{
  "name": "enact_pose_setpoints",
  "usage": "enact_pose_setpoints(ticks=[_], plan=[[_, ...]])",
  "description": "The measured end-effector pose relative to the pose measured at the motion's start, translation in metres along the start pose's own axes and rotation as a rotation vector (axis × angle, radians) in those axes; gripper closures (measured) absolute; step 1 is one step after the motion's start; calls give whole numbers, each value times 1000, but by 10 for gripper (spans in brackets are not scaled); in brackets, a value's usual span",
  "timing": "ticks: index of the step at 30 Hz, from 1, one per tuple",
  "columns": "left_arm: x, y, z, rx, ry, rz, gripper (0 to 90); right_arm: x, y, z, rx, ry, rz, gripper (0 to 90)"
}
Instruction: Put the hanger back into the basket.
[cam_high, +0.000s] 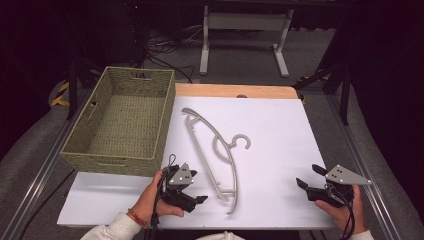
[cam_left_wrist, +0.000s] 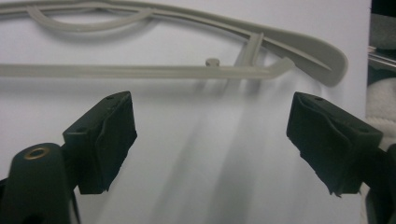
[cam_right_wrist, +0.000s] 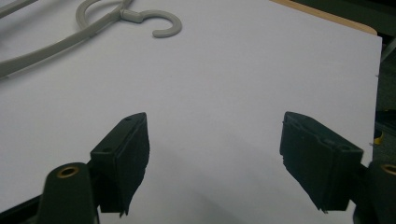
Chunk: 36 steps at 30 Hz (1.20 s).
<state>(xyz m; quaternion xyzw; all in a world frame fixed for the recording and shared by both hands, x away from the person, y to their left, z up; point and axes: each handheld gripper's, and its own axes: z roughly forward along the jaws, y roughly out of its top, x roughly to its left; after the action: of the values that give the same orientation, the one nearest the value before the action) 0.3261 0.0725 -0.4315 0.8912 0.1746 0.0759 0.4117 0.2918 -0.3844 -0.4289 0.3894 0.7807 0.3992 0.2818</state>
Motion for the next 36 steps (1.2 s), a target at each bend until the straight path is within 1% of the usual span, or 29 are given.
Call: enact_pose_setpoints(ticks=[1,2,3,4,5,6,7,8,9,10,11,12,16,17,18,19,20,22,23,24,25,27,29,30,31,33,34,35,36], plan=[[0,0,0,0,0,0,190,0,0,0,0,0,0,245],[-1,12,2,15,-4,-21,202,0,0,1,4,1,2,245],[-1,12,2,15,-4,-21,213,0,0,1,4,1,2,245],[-2,19,5,27,-12,-24,213,0,0,1,6,2,1,245],[-3,22,7,28,-14,-20,220,1,0,2,7,1,0,245],[-2,28,10,34,-10,-23,226,1,0,2,8,3,1,245],[0,35,14,35,-22,-37,233,1,0,2,6,3,1,245],[0,35,14,35,-22,-37,236,0,0,2,7,3,2,245],[2,39,17,41,-21,-45,236,0,0,2,7,3,2,245],[5,45,23,48,-33,-63,253,0,-1,2,10,3,4,245],[6,50,28,56,-38,-71,253,0,-1,2,10,3,4,245],[6,50,28,56,-38,-71,252,0,-1,2,10,3,4,245],[10,61,42,90,-37,-114,272,-2,-2,2,9,1,13,245],[11,63,45,94,-46,-121,275,-3,-2,1,9,0,15,245],[11,66,48,98,-59,-134,301,-3,-2,1,9,-3,15,245],[11,68,51,106,-64,-136,301,-3,-2,1,9,-3,15,245],[11,71,54,112,-68,-141,331,-3,-2,1,9,-3,17,245],[9,77,62,124,-86,-175,345,-3,-2,1,10,-4,17,245],[9,79,66,135,-89,-178,359,-3,-2,1,11,-5,17,245],[8,82,71,159,-89,-201,372,-3,-2,1,14,-7,20,246],[9,83,74,165,-91,-214,372,-3,-2,1,17,-8,21,246],[11,84,82,196,-99,-258,383,-4,-2,1,18,-8,21,246],[15,84,93,228,-91,-321,384,-4,-3,2,22,-9,24,247],[16,84,98,242,-81,-329,383,-4,-3,2,24,-9,23,248],[16,84,101,254,-70,-334,382,-4,-3,2,26,-11,27,249],[14,85,109,295,-20,-331,365,-4,-3,2,31,-14,28,249],[15,86,110,291,-5,-330,351,-4,-3,2,33,-14,30,249],[14,87,111,298,2,-322,375,-4,-3,2,35,-15,32,250],[13,88,111,303,8,-313,375,-4,-3,2,36,-16,32,250]])
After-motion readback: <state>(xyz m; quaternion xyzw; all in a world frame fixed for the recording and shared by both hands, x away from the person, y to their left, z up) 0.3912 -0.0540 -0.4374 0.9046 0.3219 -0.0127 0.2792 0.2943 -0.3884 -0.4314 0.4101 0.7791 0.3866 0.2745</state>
